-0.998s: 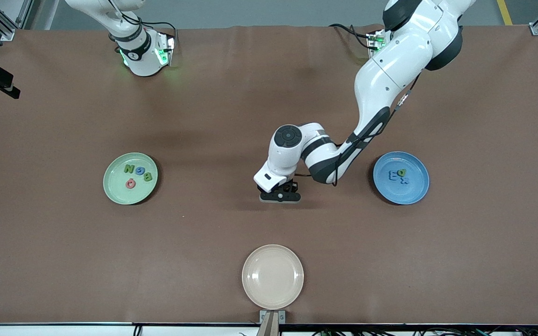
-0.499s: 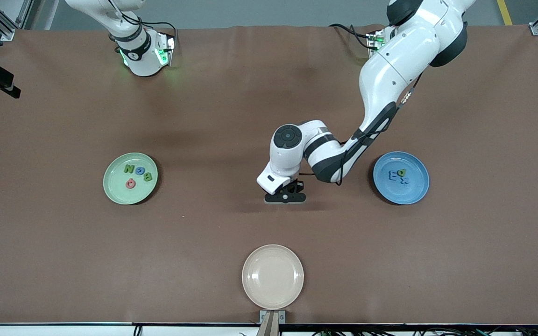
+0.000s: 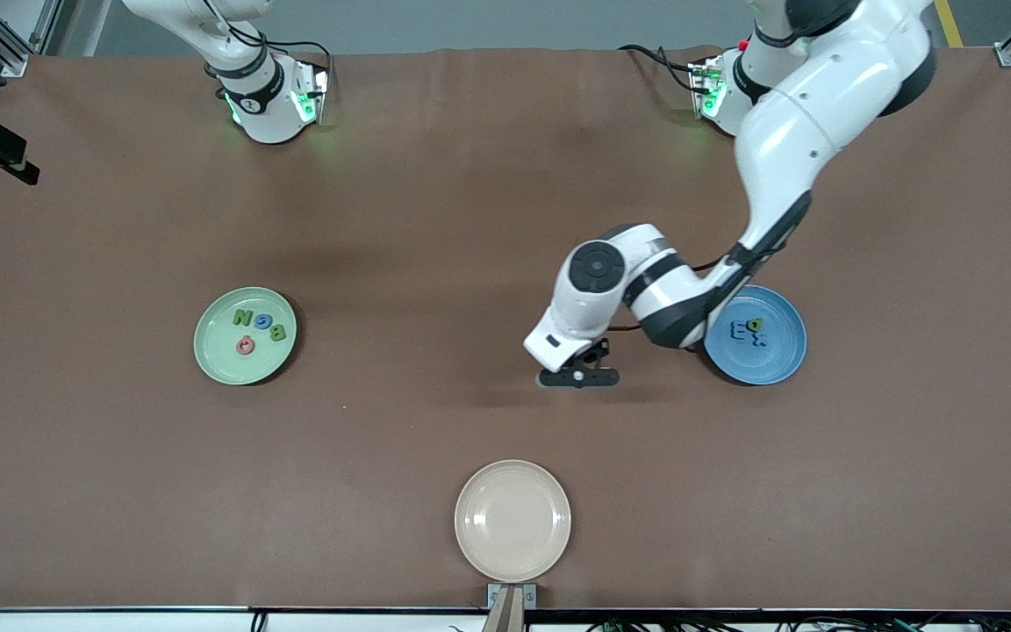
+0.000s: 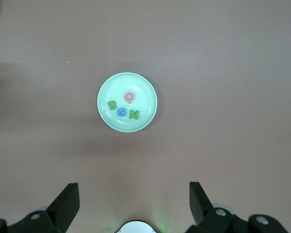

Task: Sort upper and lower case letters into plates
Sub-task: 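Lift the green u and carry it over the blue plate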

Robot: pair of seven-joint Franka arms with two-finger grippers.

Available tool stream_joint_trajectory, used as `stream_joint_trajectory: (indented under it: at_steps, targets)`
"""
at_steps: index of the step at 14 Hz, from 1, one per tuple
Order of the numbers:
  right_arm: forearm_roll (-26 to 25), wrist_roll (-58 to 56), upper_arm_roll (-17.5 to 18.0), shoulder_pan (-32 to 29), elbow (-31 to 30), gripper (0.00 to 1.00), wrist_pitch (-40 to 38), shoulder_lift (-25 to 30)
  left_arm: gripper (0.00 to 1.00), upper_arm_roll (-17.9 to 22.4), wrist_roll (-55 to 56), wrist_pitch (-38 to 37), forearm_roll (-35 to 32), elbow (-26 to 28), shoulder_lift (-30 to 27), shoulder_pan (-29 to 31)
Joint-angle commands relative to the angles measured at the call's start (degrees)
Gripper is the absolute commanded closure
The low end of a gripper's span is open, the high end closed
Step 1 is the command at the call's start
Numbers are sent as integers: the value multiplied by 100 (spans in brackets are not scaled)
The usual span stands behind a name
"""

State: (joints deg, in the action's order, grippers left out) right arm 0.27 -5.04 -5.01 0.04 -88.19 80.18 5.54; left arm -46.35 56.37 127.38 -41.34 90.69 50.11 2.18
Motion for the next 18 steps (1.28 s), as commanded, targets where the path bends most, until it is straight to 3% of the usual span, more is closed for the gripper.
stream_joint_trajectory:
  at_steps: [1, 6, 11, 15, 18]
  targets:
    - [8, -24, 9, 5, -155, 0, 16, 149, 91, -418, -275, -64, 21, 800, -353, 782]
    - [8, -24, 0, 5, -155, 0, 59, 149, 91, -681, -460, -695, 20, 1074, -941, 1151]
    - [-10, 12, 0, 5, -155, 0, 51, 158, 91, -1823, -1284, -1319, 29, 1293, -977, 2819]
    - [-10, 12, 0, 5, -155, 0, 51, 158, 91, -2860, -2295, -1444, -76, 2003, -1003, 4717]
    - [-10, 12, 0, 5, -155, 0, 33, 149, 90, -2915, -2666, -1365, -681, 2347, -925, 5239]
